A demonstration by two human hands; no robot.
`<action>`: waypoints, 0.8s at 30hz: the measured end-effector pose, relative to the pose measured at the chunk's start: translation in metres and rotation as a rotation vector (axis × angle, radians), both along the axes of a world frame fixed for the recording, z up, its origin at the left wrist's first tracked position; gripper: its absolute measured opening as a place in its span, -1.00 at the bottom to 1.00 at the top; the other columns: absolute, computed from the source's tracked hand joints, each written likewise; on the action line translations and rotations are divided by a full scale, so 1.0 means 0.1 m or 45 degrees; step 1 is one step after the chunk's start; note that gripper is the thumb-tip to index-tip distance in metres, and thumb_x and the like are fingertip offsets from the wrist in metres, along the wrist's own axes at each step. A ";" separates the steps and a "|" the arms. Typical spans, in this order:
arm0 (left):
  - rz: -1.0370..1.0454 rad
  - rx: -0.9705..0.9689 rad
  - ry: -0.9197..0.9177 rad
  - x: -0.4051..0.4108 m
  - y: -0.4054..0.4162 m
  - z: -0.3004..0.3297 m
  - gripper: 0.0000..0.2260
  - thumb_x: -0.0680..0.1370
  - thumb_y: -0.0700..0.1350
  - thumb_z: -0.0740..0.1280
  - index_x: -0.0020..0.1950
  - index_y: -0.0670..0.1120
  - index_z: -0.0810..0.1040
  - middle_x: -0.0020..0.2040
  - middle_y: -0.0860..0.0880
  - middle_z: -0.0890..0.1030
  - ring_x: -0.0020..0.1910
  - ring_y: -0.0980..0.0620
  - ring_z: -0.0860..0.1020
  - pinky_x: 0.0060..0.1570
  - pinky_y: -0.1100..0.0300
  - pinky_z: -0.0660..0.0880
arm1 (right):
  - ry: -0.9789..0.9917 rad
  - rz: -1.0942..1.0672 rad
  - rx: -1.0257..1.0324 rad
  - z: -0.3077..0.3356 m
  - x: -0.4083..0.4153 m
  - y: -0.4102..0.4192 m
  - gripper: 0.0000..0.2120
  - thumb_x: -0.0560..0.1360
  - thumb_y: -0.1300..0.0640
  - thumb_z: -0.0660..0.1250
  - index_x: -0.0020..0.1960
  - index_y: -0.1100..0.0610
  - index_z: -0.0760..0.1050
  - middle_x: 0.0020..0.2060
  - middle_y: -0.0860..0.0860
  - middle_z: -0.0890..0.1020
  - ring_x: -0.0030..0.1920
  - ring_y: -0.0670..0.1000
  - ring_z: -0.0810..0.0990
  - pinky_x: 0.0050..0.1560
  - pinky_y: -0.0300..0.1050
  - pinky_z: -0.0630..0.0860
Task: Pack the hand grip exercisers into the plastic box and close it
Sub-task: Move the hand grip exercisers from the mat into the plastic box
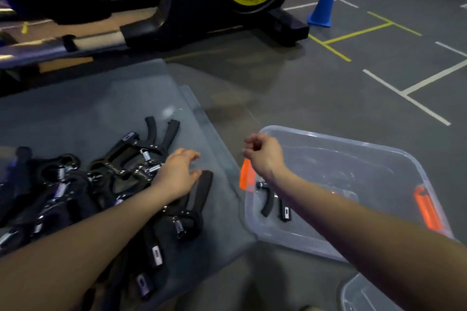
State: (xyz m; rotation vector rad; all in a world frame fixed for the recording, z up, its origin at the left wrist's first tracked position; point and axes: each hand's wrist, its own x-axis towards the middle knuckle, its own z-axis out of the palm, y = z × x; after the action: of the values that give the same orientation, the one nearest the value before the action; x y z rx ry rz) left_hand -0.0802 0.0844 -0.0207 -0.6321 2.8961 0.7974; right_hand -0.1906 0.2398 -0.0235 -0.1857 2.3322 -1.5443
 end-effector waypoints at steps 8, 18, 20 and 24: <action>-0.053 -0.109 -0.042 0.59 -0.27 -0.08 -0.60 0.46 -0.12 0.38 0.29 -0.06 0.47 0.24 -0.05 0.46 0.32 -0.03 0.38 0.32 0.21 0.27 | 0.159 0.404 0.553 -0.41 0.54 -0.53 -0.74 0.44 0.32 0.29 0.13 0.24 0.54 -0.05 0.12 0.61 0.05 0.11 0.56 0.05 -0.18 0.44; -0.007 -0.021 -0.008 0.80 -0.35 -0.22 -0.60 0.47 -0.11 0.38 0.31 -0.04 0.45 0.29 -0.04 0.42 0.35 -0.02 0.35 0.36 0.12 0.31 | 0.911 1.278 1.009 -0.44 0.64 -0.53 -0.69 0.52 0.25 0.13 0.21 0.19 0.49 0.20 0.09 0.48 0.34 0.12 0.32 0.29 0.02 0.38; 0.003 -0.008 0.008 0.80 -0.36 -0.18 -0.60 0.48 -0.12 0.38 0.31 -0.04 0.45 0.30 -0.04 0.41 0.35 -0.02 0.34 0.36 0.14 0.30 | 0.919 1.351 1.029 -0.37 0.59 -0.49 -0.67 0.51 0.29 0.13 0.22 0.19 0.49 0.21 0.08 0.49 0.34 0.09 0.31 0.26 -0.12 0.35; 0.020 0.000 0.054 0.78 -0.39 -0.11 -0.61 0.48 -0.15 0.37 0.31 -0.07 0.46 0.27 -0.07 0.43 0.33 -0.05 0.36 0.36 0.15 0.30 | 0.932 1.403 1.002 -0.25 0.51 -0.39 -0.69 0.47 0.29 0.21 0.19 0.17 0.52 0.20 0.06 0.53 0.27 0.11 0.38 0.18 -0.19 0.31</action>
State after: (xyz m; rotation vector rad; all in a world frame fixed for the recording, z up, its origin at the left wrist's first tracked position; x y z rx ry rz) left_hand -0.0025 0.0454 -0.0317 -0.6463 2.9326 0.8226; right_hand -0.1400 0.2007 -0.0486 -1.6586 2.3222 0.0213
